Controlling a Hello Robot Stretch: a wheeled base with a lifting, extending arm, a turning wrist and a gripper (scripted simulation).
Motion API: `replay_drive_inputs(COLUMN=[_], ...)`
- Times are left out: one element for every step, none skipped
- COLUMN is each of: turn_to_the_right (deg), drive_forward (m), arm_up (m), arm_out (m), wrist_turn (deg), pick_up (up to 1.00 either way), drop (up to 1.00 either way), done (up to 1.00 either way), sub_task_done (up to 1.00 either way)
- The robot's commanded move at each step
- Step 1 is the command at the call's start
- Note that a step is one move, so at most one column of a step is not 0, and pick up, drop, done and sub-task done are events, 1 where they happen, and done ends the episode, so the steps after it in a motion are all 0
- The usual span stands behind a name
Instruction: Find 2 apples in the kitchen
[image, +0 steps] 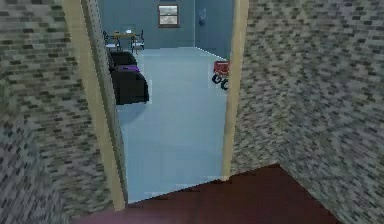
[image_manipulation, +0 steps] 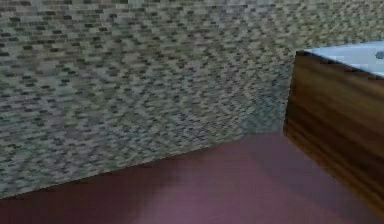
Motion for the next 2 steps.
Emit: replay_drive_inputs(turn_to_the_right=[0.0, -6.0], drive_forward=[1.00, 0.00], arm_up=[0.00, 0.00], arm_out=[0.00, 0.00], wrist_turn=[0.0, 0.0], pick_up=[0.00, 0.00], drop=[0.00, 0.00], done=[0.00, 0.00], sub_task_done=[0.00, 0.00])
